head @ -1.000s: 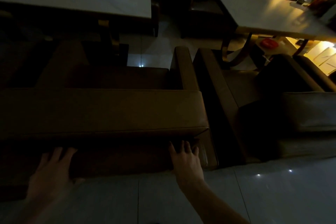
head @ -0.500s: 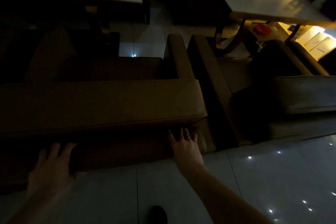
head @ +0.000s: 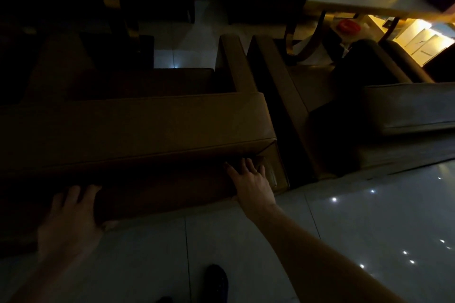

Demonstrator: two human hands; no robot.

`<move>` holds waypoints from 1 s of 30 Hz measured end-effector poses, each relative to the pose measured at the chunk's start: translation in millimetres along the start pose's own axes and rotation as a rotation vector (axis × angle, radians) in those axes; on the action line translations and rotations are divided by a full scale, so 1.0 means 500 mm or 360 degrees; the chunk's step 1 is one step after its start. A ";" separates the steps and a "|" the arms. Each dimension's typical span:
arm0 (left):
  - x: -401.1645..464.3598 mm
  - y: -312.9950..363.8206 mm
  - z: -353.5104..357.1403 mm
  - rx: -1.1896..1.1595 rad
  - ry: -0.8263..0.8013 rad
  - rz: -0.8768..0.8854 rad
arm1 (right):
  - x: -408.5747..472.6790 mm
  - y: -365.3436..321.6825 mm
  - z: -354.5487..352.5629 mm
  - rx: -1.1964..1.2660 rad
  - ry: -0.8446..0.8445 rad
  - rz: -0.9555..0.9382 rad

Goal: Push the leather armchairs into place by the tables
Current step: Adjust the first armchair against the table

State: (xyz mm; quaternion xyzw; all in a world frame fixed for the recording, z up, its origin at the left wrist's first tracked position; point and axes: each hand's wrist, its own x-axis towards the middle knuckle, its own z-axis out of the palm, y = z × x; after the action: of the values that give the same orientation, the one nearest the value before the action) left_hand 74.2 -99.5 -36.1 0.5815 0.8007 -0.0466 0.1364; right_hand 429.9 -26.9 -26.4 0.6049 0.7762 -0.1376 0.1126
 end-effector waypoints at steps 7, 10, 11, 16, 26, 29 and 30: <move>-0.019 0.020 0.009 -0.0046 -0.0059 -0.0033 | -0.006 0.024 0.013 -0.0004 0.0071 0.0059; -0.018 0.015 0.012 -0.0024 -0.0070 -0.0013 | -0.010 0.021 0.012 0.0008 0.0075 0.0057; -0.018 0.013 0.014 -0.0021 -0.0072 -0.0003 | -0.011 0.021 0.012 0.0016 0.0089 0.0062; -0.017 0.016 0.013 -0.0020 -0.0062 0.0007 | -0.014 0.015 0.011 0.0005 0.0097 0.0065; -0.018 0.019 -0.002 -0.0086 -0.0057 0.0019 | -0.020 0.010 0.015 -0.0062 0.0096 0.0035; -0.020 0.015 -0.006 -0.0089 -0.0056 0.0041 | -0.023 0.006 0.019 -0.0066 0.0133 0.0047; -0.021 0.015 -0.008 -0.0092 -0.0068 0.0029 | -0.023 0.005 0.019 -0.0070 0.0134 0.0045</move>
State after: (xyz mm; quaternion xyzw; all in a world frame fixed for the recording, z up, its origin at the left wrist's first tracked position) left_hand 83.7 -105.7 -28.9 0.5835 0.7932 -0.0346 0.1706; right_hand 435.0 -40.4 -31.6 0.6185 0.7744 -0.0934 0.0951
